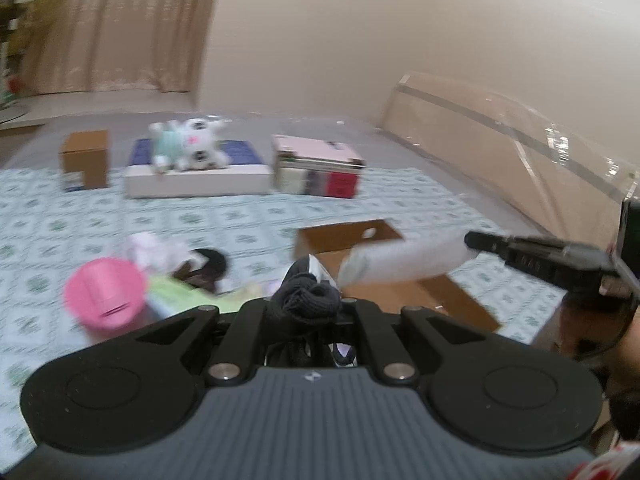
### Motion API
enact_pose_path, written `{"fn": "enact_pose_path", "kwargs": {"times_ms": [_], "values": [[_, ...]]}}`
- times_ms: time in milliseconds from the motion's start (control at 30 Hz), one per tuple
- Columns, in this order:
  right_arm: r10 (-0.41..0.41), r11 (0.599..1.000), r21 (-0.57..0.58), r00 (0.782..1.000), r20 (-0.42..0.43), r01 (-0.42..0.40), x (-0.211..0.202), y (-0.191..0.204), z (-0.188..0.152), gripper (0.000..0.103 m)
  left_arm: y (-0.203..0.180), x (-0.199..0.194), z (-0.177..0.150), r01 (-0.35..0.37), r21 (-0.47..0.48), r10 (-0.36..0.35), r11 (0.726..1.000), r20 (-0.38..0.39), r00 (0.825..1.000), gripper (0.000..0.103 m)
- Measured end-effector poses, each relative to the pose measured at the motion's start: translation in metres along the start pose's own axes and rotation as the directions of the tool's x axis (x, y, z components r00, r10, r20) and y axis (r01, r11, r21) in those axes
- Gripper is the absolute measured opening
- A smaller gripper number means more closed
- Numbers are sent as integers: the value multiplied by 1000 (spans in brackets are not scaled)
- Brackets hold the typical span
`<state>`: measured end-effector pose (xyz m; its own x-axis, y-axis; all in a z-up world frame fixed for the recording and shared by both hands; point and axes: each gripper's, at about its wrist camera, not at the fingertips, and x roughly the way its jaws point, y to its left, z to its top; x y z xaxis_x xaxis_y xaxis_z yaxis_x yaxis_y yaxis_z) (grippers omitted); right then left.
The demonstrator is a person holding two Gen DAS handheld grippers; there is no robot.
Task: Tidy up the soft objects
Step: 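Carry the black item and white bag into the cardboard box with both grippers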
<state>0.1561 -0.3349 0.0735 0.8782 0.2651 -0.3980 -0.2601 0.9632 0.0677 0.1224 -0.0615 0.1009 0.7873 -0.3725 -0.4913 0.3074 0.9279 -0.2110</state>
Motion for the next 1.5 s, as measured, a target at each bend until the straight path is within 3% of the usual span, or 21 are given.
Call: {"fn": "enact_pose_path", "kwargs": {"times_ms": [233,500,700,800,967,1100,1167,1200,1233,1300,1500], "values": [[-169,980,96,984,-52,173,-9,-61,-28,1,-59,67,17,102,68,-100,993,-33,995,5],[-259,944,173,955,-144,282,4,-100,-64,1,-87,144,19,136,94,-126,986,-104,987,5],[-115,970,193,981,-155,145,23,-93,-71,1,-91,189,15,132,94,-116,987,-159,980,6],[-49,978,191,983,-176,83,37,-84,-74,1,-89,210,9,123,95,-102,988,-201,974,9],[-21,979,193,976,-215,64,58,-82,-84,1,-77,220,1,103,81,-82,991,-231,969,43],[-4,981,187,972,-235,49,62,-81,-92,2,-64,206,-2,87,60,-72,994,-217,973,53],[-2,981,187,972,-237,47,60,-79,-94,7,-59,194,-4,86,51,-74,995,-206,976,56],[-3,981,187,972,-236,48,58,-78,-94,18,-58,188,-6,84,48,-73,995,-201,977,58],[-2,981,188,973,-231,47,55,-76,-95,39,-56,182,-7,81,44,-71,996,-195,978,60],[4,979,201,977,-215,40,49,-73,-95,58,-54,169,-10,77,38,-69,996,-181,981,61],[18,975,221,982,-190,25,29,-60,-94,58,-47,131,-19,51,11,-49,999,-144,988,61]]}}
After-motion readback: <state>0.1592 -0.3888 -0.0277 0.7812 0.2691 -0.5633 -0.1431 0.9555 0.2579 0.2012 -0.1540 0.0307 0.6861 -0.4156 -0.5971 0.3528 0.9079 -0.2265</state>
